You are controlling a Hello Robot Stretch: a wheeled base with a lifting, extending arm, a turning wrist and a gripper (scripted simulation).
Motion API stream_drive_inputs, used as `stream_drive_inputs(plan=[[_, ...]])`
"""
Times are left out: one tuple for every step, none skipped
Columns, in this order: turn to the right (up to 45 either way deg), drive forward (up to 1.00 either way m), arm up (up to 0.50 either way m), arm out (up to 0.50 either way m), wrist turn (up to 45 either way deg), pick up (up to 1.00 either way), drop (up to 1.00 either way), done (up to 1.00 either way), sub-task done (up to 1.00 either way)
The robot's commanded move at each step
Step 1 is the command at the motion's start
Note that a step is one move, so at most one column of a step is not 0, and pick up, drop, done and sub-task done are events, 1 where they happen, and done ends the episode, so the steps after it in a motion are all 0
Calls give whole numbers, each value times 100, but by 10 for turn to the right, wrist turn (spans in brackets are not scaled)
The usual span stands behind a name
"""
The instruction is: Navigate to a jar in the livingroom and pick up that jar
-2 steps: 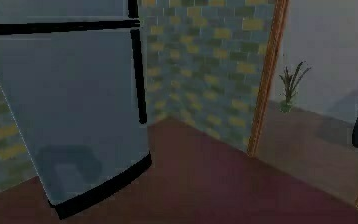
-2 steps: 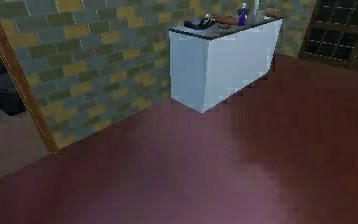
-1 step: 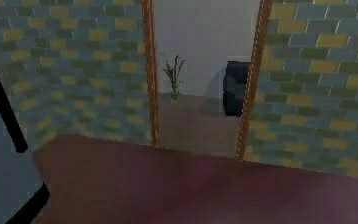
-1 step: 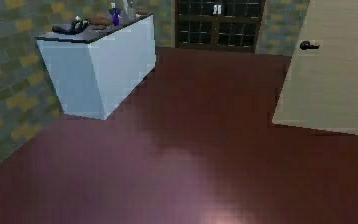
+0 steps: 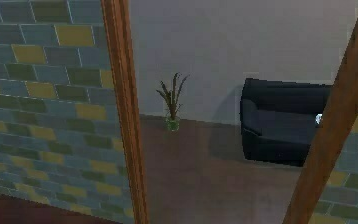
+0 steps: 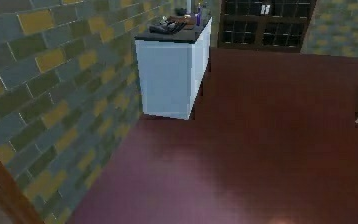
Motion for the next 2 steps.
stream_drive_inputs(plan=[[60,0,0,0,0,0,0,0,0],[0,50,0,0,0,0,0,0,0]])
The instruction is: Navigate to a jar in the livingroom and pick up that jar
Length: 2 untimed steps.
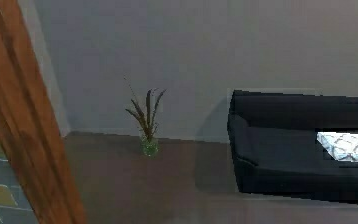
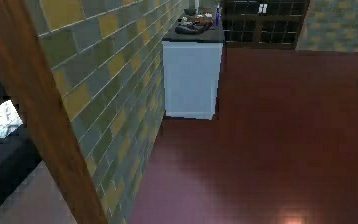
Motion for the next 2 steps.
stream_drive_inputs(plan=[[270,0,0,0,0,0,0,0,0],[0,80,0,0,0,0,0,0,0]])
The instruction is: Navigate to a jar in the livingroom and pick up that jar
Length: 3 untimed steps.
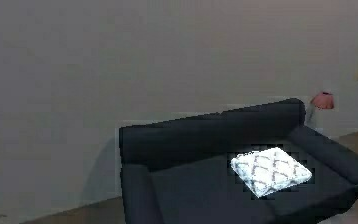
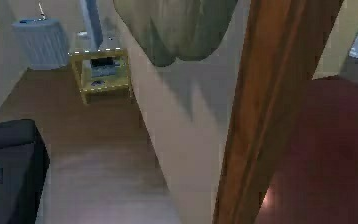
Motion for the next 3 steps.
stream_drive_inputs(plan=[[450,0,0,0,0,0,0,0,0],[120,0,0,0,0,0,0,0,0],[0,100,0,0,0,0,0,0,0]])
